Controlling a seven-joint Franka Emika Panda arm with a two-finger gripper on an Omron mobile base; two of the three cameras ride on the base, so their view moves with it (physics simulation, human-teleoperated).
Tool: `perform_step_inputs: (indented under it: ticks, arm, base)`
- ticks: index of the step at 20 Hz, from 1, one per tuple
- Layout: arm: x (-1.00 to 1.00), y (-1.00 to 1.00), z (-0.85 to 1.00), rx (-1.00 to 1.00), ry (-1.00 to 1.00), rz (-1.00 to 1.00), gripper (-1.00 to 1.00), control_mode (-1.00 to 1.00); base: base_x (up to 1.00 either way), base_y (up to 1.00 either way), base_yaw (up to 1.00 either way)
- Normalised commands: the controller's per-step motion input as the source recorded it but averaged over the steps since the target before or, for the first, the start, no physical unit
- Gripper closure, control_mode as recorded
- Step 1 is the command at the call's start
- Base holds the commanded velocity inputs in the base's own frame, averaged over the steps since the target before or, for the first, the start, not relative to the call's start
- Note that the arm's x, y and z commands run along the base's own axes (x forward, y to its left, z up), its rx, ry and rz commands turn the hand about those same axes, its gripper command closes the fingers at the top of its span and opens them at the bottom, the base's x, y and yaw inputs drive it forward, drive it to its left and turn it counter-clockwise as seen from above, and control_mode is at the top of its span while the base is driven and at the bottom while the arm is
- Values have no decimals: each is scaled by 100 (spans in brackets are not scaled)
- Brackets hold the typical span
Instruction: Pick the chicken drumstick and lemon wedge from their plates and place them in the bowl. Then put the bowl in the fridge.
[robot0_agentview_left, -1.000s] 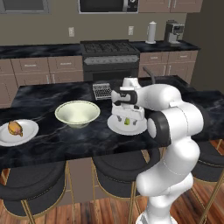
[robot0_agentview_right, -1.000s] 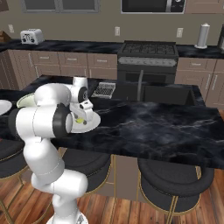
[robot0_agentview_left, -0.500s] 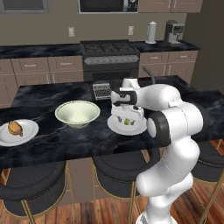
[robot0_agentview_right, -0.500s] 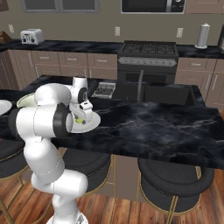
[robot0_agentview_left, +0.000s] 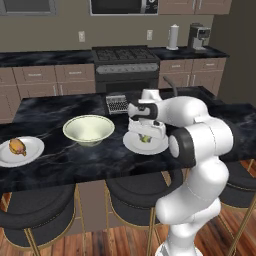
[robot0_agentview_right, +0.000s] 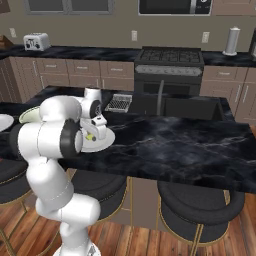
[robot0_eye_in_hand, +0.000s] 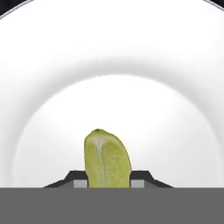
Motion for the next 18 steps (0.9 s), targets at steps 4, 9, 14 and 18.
perform_step_inputs:
  ticks: [4, 9, 14, 18]
  arm:
    - [-34, -13, 21, 10, 0, -5, 100, -100]
    - [-32, -1, 50, 3, 0, -6, 100, -100]
    - [-41, 5, 51, 0, 0, 0, 100, -100]
    - [-42, 14, 39, 0, -1, 0, 100, -100]
  base:
    - [0, 0, 0]
    - [0, 0, 0]
    - [0, 0, 0]
    - [0, 0, 0]
